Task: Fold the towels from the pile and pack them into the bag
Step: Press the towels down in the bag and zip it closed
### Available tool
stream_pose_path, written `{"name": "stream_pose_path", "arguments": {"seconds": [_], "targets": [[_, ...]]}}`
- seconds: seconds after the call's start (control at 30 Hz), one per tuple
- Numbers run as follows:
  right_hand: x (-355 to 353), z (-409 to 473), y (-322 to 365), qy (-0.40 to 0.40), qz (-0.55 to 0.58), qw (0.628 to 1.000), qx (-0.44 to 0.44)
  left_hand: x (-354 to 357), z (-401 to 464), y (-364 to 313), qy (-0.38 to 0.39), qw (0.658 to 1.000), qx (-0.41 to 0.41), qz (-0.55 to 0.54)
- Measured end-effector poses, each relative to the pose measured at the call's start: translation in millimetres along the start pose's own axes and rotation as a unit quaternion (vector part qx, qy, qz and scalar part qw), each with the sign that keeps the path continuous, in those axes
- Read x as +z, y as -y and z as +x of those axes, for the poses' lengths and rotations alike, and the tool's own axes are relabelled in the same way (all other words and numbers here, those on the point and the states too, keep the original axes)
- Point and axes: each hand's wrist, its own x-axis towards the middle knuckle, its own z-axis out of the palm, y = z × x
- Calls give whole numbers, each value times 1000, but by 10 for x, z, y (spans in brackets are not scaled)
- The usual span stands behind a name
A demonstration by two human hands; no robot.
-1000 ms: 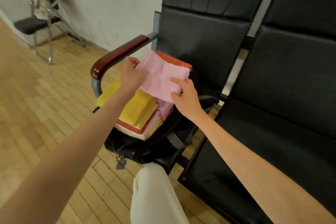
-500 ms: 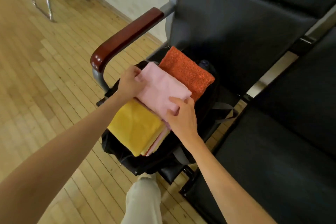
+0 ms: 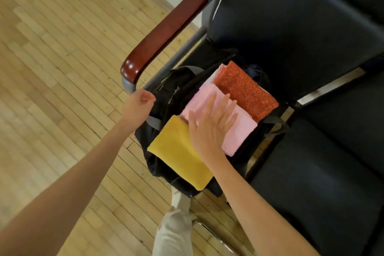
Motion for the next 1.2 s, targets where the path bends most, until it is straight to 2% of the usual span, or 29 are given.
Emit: {"name": "stream_pose_path", "arguments": {"seconds": [0.13, 0.37, 0.57, 0.67, 0.77, 0.93, 1.03, 1.2], "targets": [[205, 171, 32, 9, -59, 998, 24, -86, 164, 124, 7, 999, -40, -28], [380, 286, -61, 28, -89, 996, 6, 277, 536, -5, 122, 992, -6, -30], [526, 384, -184, 33, -86, 996, -1, 619, 918, -134, 162, 980, 90, 77], [565, 401, -227, 31, -69, 997, -13, 808, 1019, -106, 176, 973, 75, 131], [609, 445, -251, 28, -64, 997, -20, 957, 1104, -116, 145, 971, 64, 177], [637, 476, -261, 31, -70, 997, -23, 1121, 1173, -212, 162, 946, 75, 271], [634, 496, -257, 39, -73, 996, -19, 1133, 1190, -222, 172, 960, 37, 219], [639, 538, -208, 51, -83, 995, -12, 930, 1163, -261, 137, 986, -20, 96]]}}
